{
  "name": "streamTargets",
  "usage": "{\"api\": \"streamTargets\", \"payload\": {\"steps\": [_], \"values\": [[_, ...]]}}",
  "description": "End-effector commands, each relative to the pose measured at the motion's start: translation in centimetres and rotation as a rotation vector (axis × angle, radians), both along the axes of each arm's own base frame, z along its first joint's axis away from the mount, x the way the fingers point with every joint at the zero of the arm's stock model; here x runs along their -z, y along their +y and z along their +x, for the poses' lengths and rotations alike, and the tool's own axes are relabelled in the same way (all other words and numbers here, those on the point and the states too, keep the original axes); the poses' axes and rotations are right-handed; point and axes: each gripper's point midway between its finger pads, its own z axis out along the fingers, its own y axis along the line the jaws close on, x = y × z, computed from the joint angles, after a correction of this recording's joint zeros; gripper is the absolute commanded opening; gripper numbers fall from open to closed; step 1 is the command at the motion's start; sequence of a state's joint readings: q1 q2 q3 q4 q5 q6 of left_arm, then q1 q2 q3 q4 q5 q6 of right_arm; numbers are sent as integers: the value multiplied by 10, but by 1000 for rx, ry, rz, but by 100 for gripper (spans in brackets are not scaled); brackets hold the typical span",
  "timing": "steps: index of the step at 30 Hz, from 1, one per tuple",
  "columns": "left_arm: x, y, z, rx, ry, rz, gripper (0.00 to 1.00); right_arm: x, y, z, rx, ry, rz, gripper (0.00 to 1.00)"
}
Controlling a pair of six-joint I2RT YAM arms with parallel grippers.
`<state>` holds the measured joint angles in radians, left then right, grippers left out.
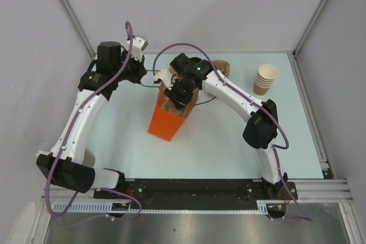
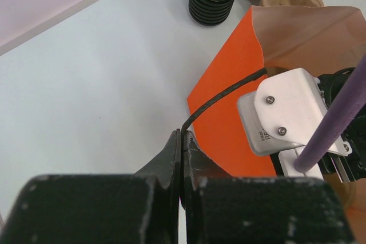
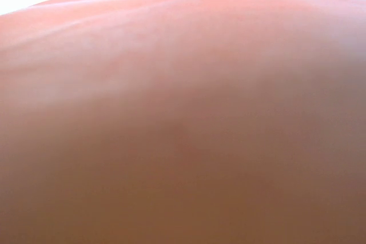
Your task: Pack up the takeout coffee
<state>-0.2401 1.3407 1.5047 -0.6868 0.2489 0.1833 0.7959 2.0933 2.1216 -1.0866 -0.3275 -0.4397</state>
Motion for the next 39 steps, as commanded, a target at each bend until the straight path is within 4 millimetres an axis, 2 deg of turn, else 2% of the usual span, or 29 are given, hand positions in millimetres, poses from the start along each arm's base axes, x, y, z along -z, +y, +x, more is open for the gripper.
{"api": "streamTargets", "payload": {"steps": [1,7,10,16,21,22,26,29,31,33,34,36,37,39], "values": [[-13,2,-2,-9,-39,-33,0,-6,2,1,-13,-26,-12,31],[-13,5,-1,-17,-38,-38,0,-5,2,0,-21,-39,-24,33],[-13,5,-1,-19,-36,-39,0,-4,3,0,-25,-44,-30,37],[-13,6,-1,-21,-35,-41,0,-14,5,1,-31,-69,-15,54],[-14,5,-1,-19,-32,-45,0,-34,7,3,-34,-108,22,64],[-13,4,-1,-17,-29,-47,0,-39,7,3,-37,-115,31,70],[-12,3,-1,-13,-24,-51,0,-68,15,2,-46,-149,111,85],[-11,3,0,-14,-18,-51,0,-107,21,0,-54,-204,207,92],[-11,3,0,-14,-18,-47,0,-143,21,-2,-57,-268,286,96],[-12,4,-1,-13,-21,-44,0,-167,20,-6,-64,-306,342,97],[-12,4,-1,-11,-22,-43,1,-189,16,-10,-65,-338,384,97],[-12,2,-1,-1,-17,-43,1,-207,11,-16,-75,-363,416,97],[-12,2,-1,1,-16,-42,2,-224,4,-22,-82,-397,441,97],[-13,1,-2,10,-10,-43,2,-239,-4,-28,-82,-429,461,97]]}}
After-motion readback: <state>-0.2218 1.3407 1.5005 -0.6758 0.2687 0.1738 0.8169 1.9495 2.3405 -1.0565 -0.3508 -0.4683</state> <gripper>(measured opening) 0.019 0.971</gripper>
